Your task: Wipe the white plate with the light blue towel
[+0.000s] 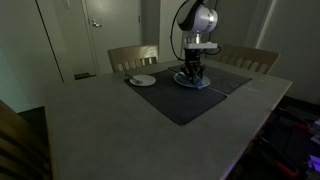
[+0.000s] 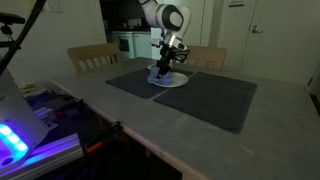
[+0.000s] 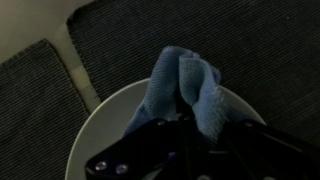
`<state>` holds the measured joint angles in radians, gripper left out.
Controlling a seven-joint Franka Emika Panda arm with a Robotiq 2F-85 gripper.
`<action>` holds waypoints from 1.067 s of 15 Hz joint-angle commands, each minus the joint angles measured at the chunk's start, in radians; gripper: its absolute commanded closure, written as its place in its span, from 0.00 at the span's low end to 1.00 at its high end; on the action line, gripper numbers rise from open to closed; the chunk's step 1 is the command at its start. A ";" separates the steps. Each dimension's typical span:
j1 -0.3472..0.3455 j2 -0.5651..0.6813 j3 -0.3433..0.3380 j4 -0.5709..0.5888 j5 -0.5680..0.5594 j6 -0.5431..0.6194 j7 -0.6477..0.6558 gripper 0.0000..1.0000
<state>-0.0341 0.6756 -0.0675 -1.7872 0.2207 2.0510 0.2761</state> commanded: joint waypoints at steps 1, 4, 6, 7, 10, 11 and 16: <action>-0.025 0.058 0.028 0.041 0.049 0.067 -0.040 0.98; -0.017 0.054 0.016 0.038 0.042 0.121 -0.036 0.98; -0.006 0.058 0.002 0.043 0.014 0.146 -0.024 0.98; -0.003 0.058 -0.003 0.043 0.004 0.156 -0.018 0.98; 0.011 0.049 -0.023 0.031 -0.038 0.195 0.000 0.98; 0.014 0.047 -0.028 0.027 -0.050 0.206 0.006 0.98; 0.062 0.030 -0.085 0.003 -0.164 0.260 0.110 0.98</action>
<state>-0.0130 0.6852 -0.0983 -1.7685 0.1296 2.2449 0.3243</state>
